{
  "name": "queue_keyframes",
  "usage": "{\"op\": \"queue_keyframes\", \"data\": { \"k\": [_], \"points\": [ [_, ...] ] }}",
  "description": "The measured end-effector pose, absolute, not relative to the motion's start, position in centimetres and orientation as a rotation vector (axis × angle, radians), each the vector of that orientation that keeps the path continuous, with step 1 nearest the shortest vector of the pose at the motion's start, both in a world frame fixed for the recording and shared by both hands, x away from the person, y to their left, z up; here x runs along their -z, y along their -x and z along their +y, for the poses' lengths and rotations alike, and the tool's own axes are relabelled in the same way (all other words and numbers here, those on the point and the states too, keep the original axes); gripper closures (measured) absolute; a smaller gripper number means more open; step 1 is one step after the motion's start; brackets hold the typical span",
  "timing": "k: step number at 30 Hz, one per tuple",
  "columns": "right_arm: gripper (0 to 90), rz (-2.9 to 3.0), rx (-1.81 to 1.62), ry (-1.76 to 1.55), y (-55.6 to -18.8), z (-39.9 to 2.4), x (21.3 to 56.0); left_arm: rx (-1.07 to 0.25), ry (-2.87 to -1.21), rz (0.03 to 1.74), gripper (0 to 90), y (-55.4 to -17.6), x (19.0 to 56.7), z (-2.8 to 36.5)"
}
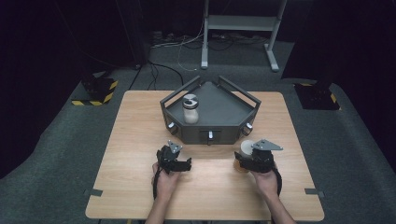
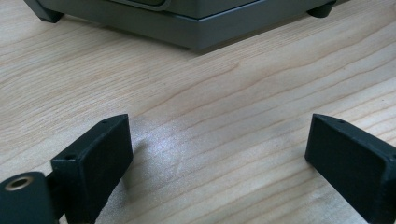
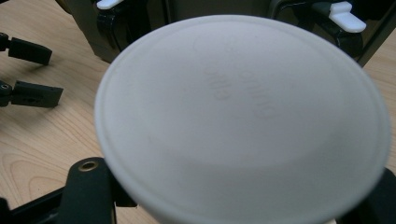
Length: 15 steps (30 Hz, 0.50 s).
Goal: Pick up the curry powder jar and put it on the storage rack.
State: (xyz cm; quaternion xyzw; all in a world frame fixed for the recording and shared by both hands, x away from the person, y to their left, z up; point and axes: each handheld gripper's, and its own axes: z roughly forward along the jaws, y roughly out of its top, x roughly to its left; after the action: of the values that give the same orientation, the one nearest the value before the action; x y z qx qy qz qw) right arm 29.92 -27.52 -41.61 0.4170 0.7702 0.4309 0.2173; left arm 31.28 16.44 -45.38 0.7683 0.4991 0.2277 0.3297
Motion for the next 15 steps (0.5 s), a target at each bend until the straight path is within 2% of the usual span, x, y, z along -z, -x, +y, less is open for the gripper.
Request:
{"op": "queue_keyframes", "data": {
  "k": [15],
  "points": [
    [34.2,2.15,-1.164,-1.145,-30.12,-27.3,41.04,-0.596,-2.01,1.306,7.3,-31.28,45.38,16.44]
  ]
}}
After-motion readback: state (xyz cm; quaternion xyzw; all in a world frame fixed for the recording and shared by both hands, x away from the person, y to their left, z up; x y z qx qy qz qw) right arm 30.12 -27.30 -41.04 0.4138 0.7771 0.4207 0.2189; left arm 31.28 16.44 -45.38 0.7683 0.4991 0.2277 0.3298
